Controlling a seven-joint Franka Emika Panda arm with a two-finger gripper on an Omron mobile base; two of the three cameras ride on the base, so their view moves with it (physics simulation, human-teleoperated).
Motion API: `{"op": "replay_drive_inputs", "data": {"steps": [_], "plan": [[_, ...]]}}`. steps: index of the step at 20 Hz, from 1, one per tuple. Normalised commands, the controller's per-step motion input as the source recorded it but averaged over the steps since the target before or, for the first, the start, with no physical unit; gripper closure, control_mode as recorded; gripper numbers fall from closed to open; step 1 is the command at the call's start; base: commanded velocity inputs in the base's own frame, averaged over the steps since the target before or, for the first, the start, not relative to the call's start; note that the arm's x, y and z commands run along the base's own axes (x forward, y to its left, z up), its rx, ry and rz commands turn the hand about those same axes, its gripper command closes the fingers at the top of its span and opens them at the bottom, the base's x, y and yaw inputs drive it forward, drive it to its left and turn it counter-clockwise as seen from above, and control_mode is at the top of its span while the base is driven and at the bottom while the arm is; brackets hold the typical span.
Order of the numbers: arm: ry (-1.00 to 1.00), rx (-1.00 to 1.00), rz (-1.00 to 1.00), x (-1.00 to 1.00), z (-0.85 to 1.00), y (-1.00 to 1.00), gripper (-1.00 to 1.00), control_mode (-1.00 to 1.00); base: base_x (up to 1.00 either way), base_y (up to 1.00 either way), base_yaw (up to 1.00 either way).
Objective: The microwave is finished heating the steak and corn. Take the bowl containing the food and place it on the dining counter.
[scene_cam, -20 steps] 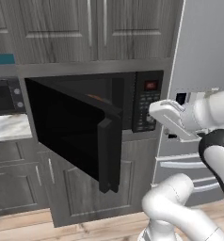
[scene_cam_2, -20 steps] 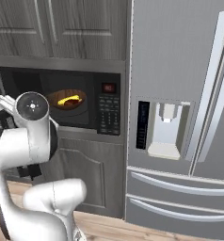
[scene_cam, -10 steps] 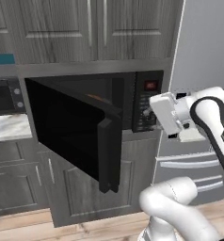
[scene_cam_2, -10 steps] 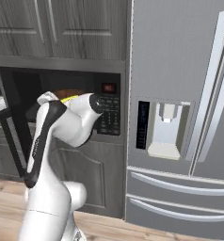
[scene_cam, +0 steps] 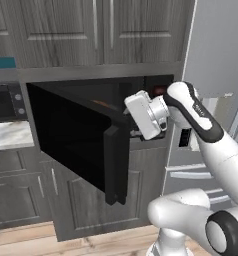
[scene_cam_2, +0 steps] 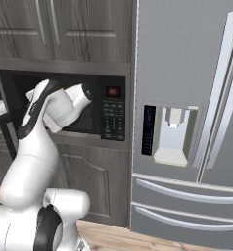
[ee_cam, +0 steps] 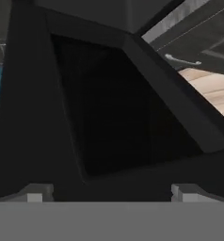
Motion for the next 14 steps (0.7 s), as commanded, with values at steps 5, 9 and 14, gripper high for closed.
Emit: {"op": "replay_drive_inputs", "data": {"steps": [5,9,14], "plan": [[0.15,0.00,0.28,-0.49,0.15,0.71,-1.00,-1.00,0.00,0.00,0.00],[0.02,0.00,0.32,-0.98,0.27,0.68,-1.00,-1.00,0.00,0.00,0.00],[0.00,0.00,0.16,-0.71,0.07,1.00,-1.00,-1.00,0.00,0.00,0.00]]}}
